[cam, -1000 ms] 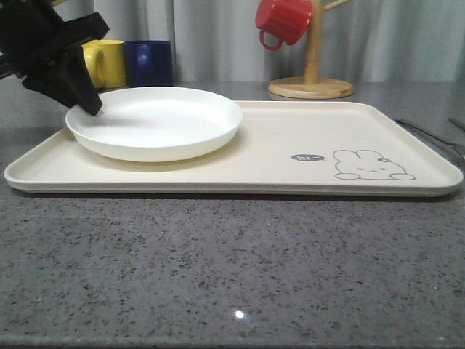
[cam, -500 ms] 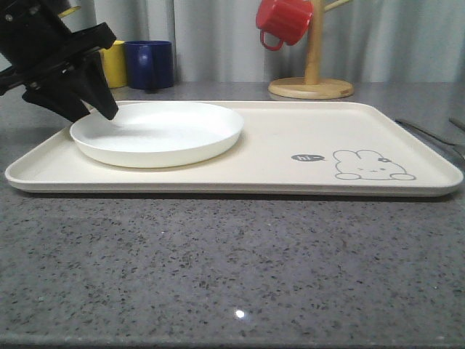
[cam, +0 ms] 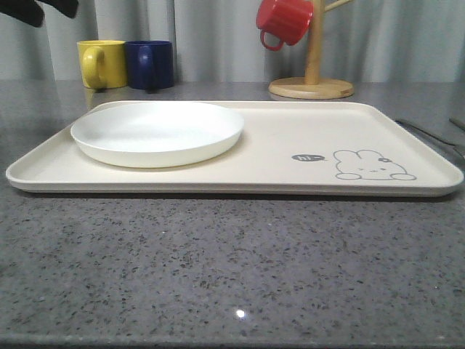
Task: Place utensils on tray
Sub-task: 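Open the left gripper and raise it away from the plate, then move the right gripper down over the silver fork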
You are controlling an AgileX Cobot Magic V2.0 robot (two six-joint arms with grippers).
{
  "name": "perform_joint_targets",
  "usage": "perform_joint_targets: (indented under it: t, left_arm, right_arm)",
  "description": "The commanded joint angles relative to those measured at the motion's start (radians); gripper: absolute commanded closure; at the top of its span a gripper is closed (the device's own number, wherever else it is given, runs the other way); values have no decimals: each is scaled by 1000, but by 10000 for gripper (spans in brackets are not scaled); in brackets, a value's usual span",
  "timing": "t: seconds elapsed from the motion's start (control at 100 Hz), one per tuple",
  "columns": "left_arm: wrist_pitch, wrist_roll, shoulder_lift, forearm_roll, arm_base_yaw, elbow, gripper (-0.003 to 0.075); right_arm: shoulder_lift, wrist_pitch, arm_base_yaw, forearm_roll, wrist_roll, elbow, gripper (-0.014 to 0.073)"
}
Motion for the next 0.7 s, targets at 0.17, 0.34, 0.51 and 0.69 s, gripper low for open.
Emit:
perform_joint_targets:
  t: [0.17, 0.34, 0.51, 0.69]
  left_arm:
    - [-338, 7, -375, 17, -5, 325, 381]
    - [-412, 7, -554, 17, -5, 497, 381]
    - [-507, 7, -709, 5, -5, 632, 381]
    - [-548, 7, -862, 5, -5, 715, 422]
  right_arm:
    - [-17, -83, 4, -10, -10, -19, 630]
    - [-17, -83, 4, -10, -10, -19, 630]
    - [-17, -118, 4, -10, -10, -19, 630]
    - [-17, -167, 4, -8, -9, -22, 630]
